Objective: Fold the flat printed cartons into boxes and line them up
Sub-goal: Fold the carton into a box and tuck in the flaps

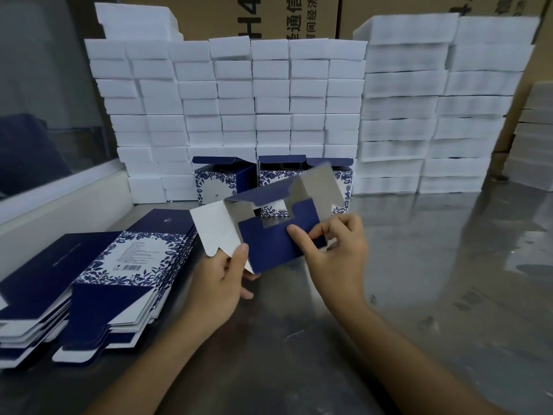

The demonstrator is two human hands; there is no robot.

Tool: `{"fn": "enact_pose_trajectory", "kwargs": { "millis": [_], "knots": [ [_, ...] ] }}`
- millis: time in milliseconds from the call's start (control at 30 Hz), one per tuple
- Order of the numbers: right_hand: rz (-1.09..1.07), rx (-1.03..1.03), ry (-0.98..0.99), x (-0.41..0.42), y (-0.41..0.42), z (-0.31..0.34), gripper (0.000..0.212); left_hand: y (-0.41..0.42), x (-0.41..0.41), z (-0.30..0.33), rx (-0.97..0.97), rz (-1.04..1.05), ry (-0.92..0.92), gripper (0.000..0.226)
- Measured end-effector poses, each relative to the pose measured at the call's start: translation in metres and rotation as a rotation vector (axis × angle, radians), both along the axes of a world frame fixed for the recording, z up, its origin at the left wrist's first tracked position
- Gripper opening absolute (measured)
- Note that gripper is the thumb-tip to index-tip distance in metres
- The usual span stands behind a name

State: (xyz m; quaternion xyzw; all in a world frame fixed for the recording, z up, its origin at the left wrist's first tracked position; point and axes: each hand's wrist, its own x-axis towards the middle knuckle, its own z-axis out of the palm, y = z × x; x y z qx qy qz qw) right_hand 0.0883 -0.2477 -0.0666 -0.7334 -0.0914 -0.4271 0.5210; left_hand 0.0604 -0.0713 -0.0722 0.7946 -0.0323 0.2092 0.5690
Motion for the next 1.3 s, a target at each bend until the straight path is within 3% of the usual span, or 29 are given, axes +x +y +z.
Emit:
{"fn": "enact_pose_trajectory", "kwargs": {
  "millis": [100,200,267,333,400,533,700,1067,1300],
  "knots": [
    [-0.023,0.054,0.052,0.0,0.002,-0.001,0.036,-0.004,-0.001,0.003,-0.132,-0.023,0.051,0.034],
    [0.027,0.056,0.116,-0.001,0.004,-0.001,0.054,-0.007,-0.004,0.008,-0.259,-0.068,0.065,0.029],
    [0.133,0.018,0.172,-0.003,0.007,-0.002,0.065,-0.008,-0.006,0.01,-0.329,-0.089,0.074,0.028],
    [0.296,-0.045,0.231,-0.005,0.012,-0.006,0.062,-0.008,-0.007,0.012,-0.359,-0.093,0.088,0.027],
    [0.416,-0.133,0.277,-0.008,0.019,-0.01,0.054,-0.009,-0.008,0.013,-0.356,-0.101,0.083,0.024],
    [0.42,-0.201,0.298,-0.01,0.025,-0.01,0.049,-0.007,-0.008,0.011,-0.329,-0.136,0.071,0.019],
    [0.393,-0.169,0.319,-0.011,0.025,-0.007,0.045,-0.009,-0.006,0.006,-0.271,-0.171,0.135,0.034],
    [0.415,-0.118,0.348,-0.009,0.025,-0.011,0.052,-0.007,-0.006,0.006,-0.246,-0.182,0.163,0.03],
    [0.315,0.051,0.266,-0.001,0.016,-0.012,0.059,-0.004,-0.004,0.005,-0.194,-0.18,0.142,0.035]
  ]
}}
